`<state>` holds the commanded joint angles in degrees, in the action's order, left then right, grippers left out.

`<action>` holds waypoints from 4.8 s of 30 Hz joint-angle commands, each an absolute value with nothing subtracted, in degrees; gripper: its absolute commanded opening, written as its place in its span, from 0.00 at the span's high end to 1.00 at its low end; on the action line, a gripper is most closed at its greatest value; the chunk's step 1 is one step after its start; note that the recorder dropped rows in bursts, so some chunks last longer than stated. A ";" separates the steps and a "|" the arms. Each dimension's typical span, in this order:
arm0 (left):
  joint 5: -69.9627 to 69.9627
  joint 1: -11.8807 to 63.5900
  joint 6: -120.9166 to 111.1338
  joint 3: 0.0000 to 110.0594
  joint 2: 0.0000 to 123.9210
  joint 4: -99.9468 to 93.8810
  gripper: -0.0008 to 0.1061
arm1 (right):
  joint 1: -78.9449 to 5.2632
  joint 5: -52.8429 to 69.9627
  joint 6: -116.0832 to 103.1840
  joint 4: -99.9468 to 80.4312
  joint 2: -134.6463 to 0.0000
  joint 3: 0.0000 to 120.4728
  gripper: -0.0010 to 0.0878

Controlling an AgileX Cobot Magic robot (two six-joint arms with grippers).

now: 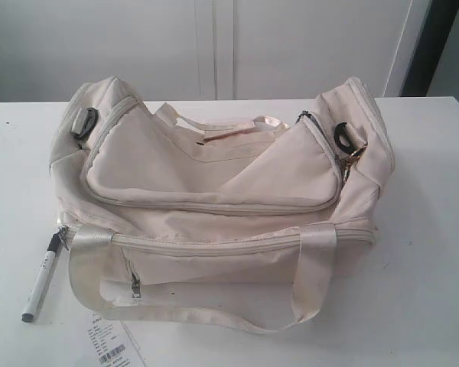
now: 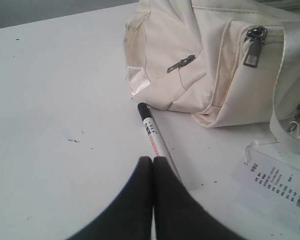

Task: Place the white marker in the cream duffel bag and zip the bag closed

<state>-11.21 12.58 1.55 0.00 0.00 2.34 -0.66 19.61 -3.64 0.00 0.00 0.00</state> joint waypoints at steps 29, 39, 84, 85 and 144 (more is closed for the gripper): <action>-11.21 12.58 1.55 0.00 0.00 2.34 0.99 | -0.66 -16.38 -18.64 0.42 0.00 0.61 0.99; -11.21 12.58 1.55 0.00 0.00 2.34 0.99 | -0.66 -17.31 -14.52 0.00 -8.74 11.40 0.99; -11.21 12.58 1.55 0.00 0.00 2.34 0.99 | -0.66 42.29 21.29 19.29 -73.05 70.40 0.96; -11.21 12.58 1.55 0.00 0.00 2.34 0.99 | -0.66 43.33 22.51 20.17 -74.18 71.43 0.92; -11.21 12.58 1.55 0.00 0.00 2.34 0.99 | -0.66 43.20 30.98 36.21 -104.61 84.24 0.99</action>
<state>-11.21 12.58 1.55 0.00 0.00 2.34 -0.66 43.20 30.98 36.21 -104.61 84.24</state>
